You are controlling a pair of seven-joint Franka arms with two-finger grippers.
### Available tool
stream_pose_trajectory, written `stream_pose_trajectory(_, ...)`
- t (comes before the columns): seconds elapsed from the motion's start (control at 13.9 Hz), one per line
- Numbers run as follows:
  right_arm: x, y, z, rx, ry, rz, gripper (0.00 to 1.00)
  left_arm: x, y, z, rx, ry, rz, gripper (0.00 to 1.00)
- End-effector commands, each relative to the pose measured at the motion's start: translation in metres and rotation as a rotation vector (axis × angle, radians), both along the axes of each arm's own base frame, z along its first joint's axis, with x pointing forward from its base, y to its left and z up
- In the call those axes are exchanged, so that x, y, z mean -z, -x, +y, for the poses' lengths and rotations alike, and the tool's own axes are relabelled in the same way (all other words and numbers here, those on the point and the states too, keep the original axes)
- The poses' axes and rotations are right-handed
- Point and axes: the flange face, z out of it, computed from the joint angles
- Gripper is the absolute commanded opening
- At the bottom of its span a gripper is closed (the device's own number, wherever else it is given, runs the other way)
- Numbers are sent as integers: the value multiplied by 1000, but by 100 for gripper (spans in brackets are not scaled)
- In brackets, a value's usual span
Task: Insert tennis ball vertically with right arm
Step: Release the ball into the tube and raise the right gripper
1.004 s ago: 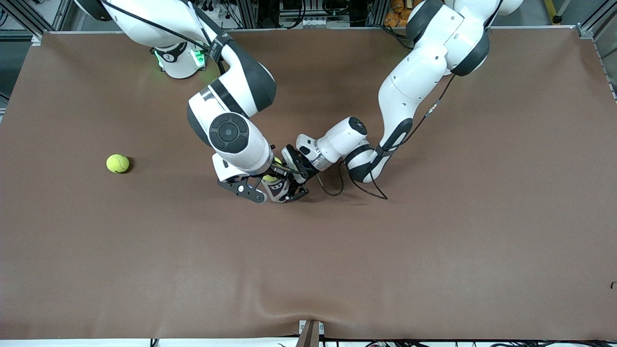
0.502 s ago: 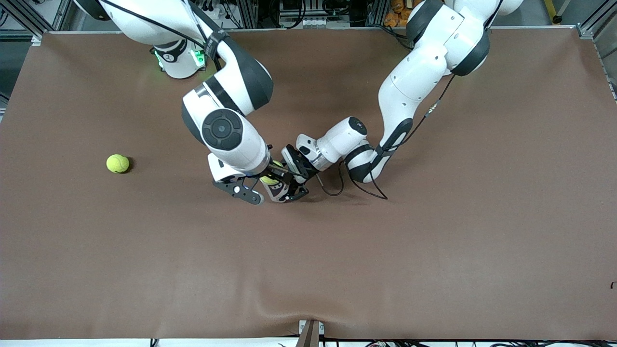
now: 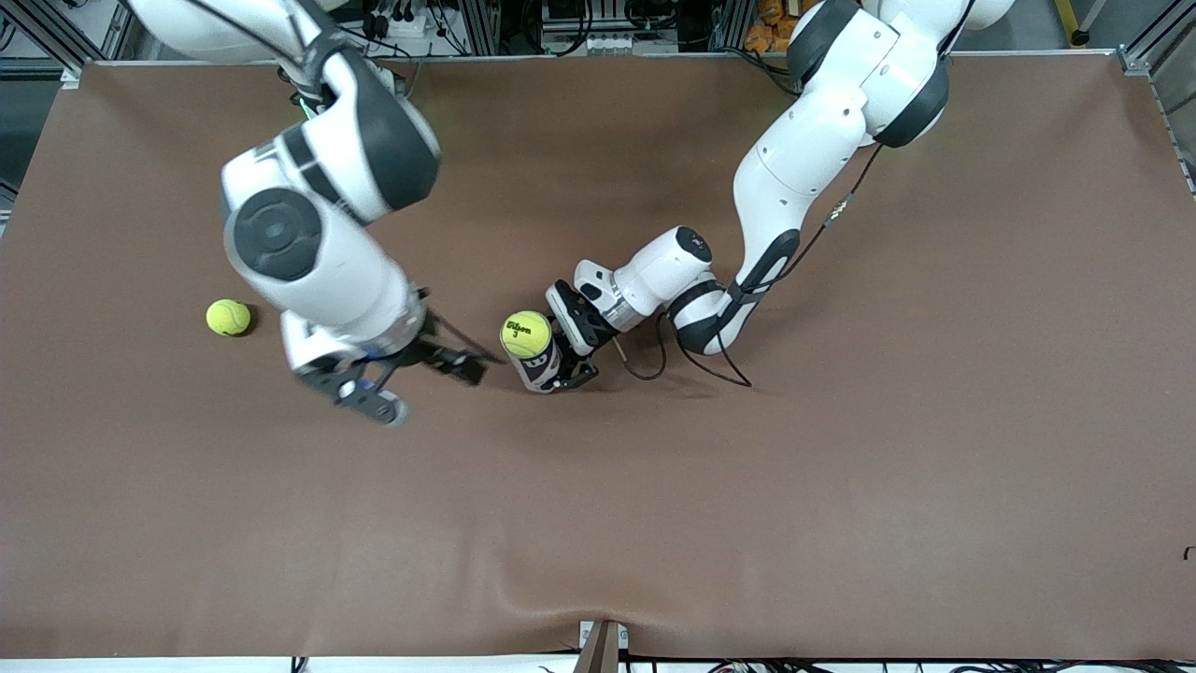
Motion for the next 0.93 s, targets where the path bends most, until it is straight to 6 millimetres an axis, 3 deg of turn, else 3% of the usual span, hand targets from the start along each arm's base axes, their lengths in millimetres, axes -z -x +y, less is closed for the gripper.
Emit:
stream_pose_trajectory(0.0,22,-35,-117,-140,38,19,100,4,3,2,13,-1,-11,74)
stream_pose_trajectory(0.14,63,-42,-194,-205,99,68,100,4,3,2,13,-1,-11,73)
stream_pose_trajectory(0.29,111,-30,-251,-261,110,136,100,4,3,2,13,-1,-11,73)
stream_pose_trajectory(0.5,145,-9,-336,-339,77,181,100,4,3,2,13,2,-13,73)
stream_pose_trajectory(0.57,154,-1,-354,-351,69,199,100,5,3,2,13,1,-11,73)
stream_pose_trajectory(0.72,165,17,-362,-391,140,250,100,5,3,2,13,1,-11,74)
stream_pose_trajectory(0.86,184,46,-388,-378,151,289,100,5,3,2,13,1,-11,74)
